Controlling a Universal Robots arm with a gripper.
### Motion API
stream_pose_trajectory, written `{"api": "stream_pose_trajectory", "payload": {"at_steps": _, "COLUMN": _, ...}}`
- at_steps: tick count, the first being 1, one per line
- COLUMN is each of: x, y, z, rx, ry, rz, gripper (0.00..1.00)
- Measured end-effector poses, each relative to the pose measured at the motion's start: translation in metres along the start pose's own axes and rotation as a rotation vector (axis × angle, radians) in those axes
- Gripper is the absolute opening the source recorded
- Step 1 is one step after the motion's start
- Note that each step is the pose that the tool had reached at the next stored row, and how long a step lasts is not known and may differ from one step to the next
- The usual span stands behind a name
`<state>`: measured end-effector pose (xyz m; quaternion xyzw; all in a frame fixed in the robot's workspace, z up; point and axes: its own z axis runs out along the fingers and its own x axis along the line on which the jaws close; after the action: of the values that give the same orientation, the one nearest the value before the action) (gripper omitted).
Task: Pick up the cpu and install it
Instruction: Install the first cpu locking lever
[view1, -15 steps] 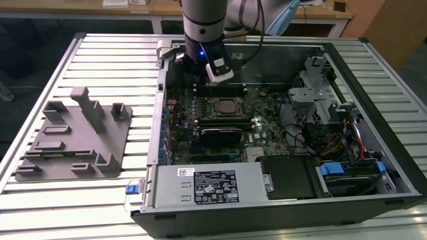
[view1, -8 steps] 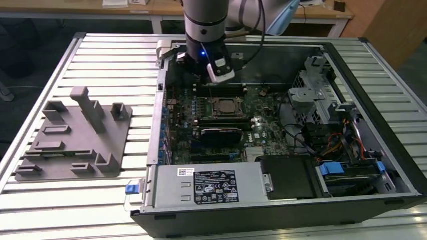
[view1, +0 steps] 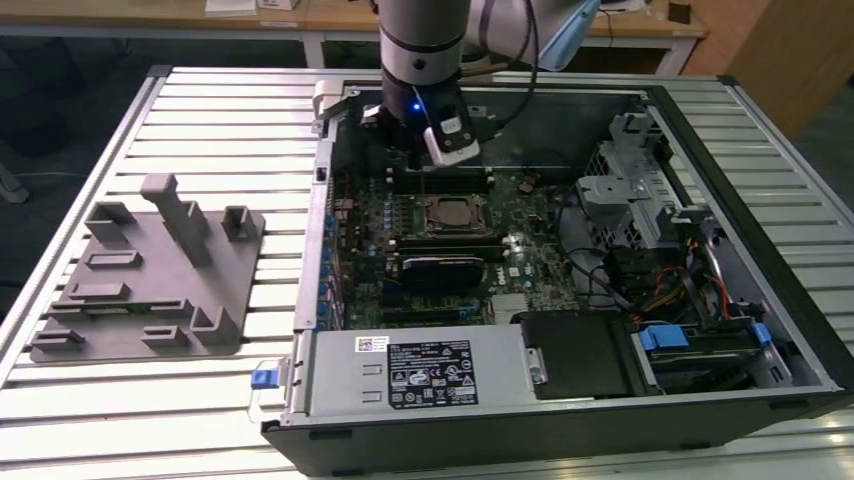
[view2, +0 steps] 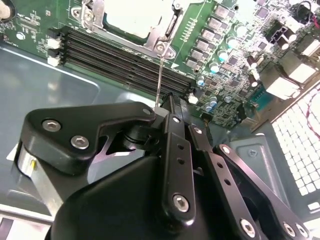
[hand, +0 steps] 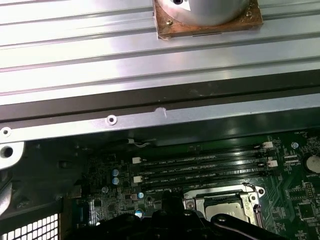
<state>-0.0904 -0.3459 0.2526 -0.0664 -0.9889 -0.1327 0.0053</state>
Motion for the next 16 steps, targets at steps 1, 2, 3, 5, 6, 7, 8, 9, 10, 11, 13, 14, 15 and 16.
{"api": "stream_pose_trajectory", "payload": {"at_steps": 1, "x": 0.0000, "y": 0.0000, "z": 0.0000, "rx": -0.0001, "ry": -0.0001, "rz": 0.000, "gripper": 0.11}}
{"api": "stream_pose_trajectory", "payload": {"at_steps": 2, "x": 0.0000, "y": 0.0000, "z": 0.0000, "rx": -0.0001, "ry": -0.0002, "rz": 0.000, "gripper": 0.11}}
{"api": "stream_pose_trajectory", "payload": {"at_steps": 3, "x": 0.0000, "y": 0.0000, "z": 0.0001, "rx": -0.0002, "ry": -0.0002, "rz": 0.000, "gripper": 0.11}}
{"api": "stream_pose_trajectory", "payload": {"at_steps": 5, "x": -0.0002, "y": 0.0001, "z": 0.0001, "rx": -0.0001, "ry": -0.0001, "rz": 0.000, "gripper": 0.11}}
{"api": "stream_pose_trajectory", "payload": {"at_steps": 6, "x": -0.0010, "y": 0.0002, "z": 0.0001, "rx": 0.0000, "ry": 0.0001, "rz": 0.001, "gripper": 0.11}}
{"api": "stream_pose_trajectory", "payload": {"at_steps": 7, "x": -0.0023, "y": 0.0004, "z": 0.0002, "rx": -0.0001, "ry": 0.0002, "rz": 0.002, "gripper": 0.11}}
{"api": "stream_pose_trajectory", "payload": {"at_steps": 8, "x": -0.0037, "y": 0.0006, "z": 0.0002, "rx": 0.0000, "ry": 0.0003, "rz": 0.003, "gripper": 0.11}}
{"api": "stream_pose_trajectory", "payload": {"at_steps": 9, "x": -0.0052, "y": 0.0007, "z": 0.0003, "rx": 0.0000, "ry": 0.0001, "rz": 0.004, "gripper": 0.11}}
{"api": "stream_pose_trajectory", "payload": {"at_steps": 10, "x": -0.0068, "y": 0.0009, "z": 0.0004, "rx": 0.0001, "ry": -0.0001, "rz": 0.006, "gripper": 0.11}}
{"api": "stream_pose_trajectory", "payload": {"at_steps": 11, "x": -0.0086, "y": 0.0011, "z": 0.0005, "rx": 0.0002, "ry": -0.0005, "rz": 0.007, "gripper": 0.11}}
{"api": "stream_pose_trajectory", "payload": {"at_steps": 13, "x": -0.0120, "y": 0.0015, "z": 0.0007, "rx": 0.0004, "ry": -0.0010, "rz": 0.009, "gripper": 0.11}}
{"api": "stream_pose_trajectory", "payload": {"at_steps": 14, "x": -0.0137, "y": 0.0017, "z": 0.0008, "rx": 0.0007, "ry": -0.0012, "rz": 0.010, "gripper": 0.11}}
{"api": "stream_pose_trajectory", "payload": {"at_steps": 15, "x": -0.0152, "y": 0.0019, "z": 0.0009, "rx": 0.0011, "ry": -0.0015, "rz": 0.010, "gripper": 0.11}}
{"api": "stream_pose_trajectory", "payload": {"at_steps": 16, "x": -0.0166, "y": 0.0021, "z": 0.0010, "rx": 0.0019, "ry": -0.0018, "rz": 0.011, "gripper": 0.11}}
